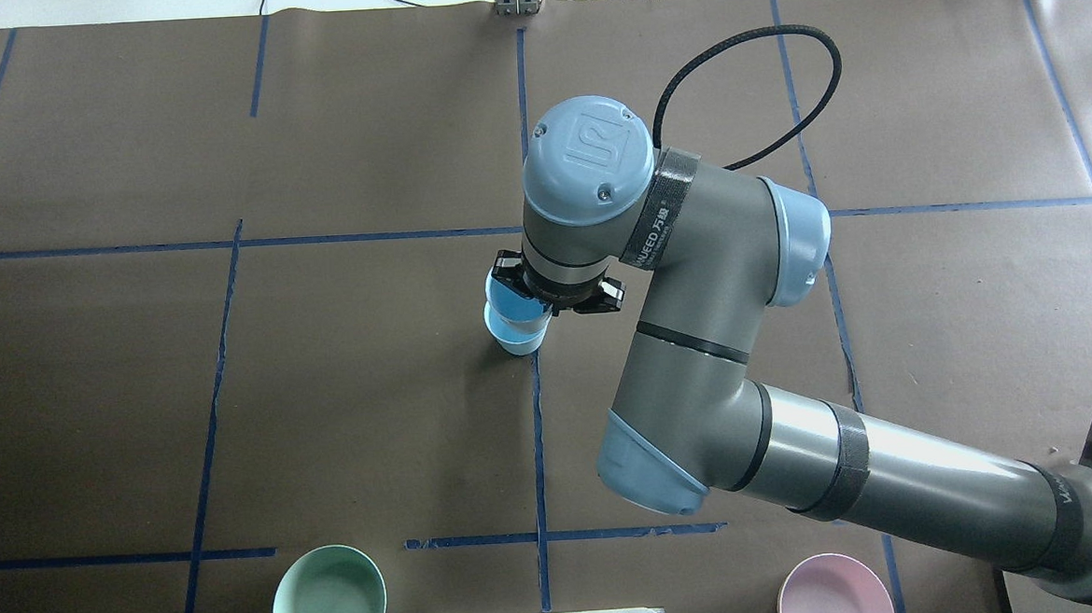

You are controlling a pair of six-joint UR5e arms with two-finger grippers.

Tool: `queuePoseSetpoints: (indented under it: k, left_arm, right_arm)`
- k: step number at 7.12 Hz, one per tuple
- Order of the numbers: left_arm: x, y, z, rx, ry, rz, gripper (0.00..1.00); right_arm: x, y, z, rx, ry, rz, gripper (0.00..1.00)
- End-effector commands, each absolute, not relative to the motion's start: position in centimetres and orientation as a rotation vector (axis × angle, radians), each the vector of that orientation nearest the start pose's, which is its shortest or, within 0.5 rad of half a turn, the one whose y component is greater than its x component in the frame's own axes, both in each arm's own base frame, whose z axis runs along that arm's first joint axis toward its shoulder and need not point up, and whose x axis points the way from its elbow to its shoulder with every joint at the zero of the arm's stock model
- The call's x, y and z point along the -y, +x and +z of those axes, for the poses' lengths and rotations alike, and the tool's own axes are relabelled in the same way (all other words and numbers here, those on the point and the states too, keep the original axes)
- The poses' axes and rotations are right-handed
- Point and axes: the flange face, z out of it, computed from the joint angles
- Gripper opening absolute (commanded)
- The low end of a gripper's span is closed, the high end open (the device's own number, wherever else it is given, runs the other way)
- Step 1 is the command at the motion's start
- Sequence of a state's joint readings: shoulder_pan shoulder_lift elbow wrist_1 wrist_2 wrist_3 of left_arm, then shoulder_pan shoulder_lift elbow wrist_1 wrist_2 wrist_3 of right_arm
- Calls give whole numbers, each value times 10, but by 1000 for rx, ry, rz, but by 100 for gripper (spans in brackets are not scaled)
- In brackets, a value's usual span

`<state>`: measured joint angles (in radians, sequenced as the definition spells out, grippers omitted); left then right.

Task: Stack blue cups with both arms
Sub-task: 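Lower the held cup into the center cup and open the right gripper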

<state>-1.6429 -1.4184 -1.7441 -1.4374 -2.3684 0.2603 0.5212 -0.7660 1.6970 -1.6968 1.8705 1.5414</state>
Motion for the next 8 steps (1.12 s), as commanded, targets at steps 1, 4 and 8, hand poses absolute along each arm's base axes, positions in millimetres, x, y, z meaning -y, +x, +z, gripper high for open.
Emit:
queuePoseSetpoints:
  k: [1, 4, 8]
  left_arm:
    - [413, -92, 655, -804, 25, 132, 100]
    - [414, -92, 654, -801, 28, 135, 100]
    - [416, -92, 659, -802, 19, 130, 100]
  right_arm:
    - [427, -541, 143, 846, -58, 342, 46]
    - [419, -545, 140, 853, -51, 306, 100]
    - [542, -384, 258, 837, -42, 41, 100]
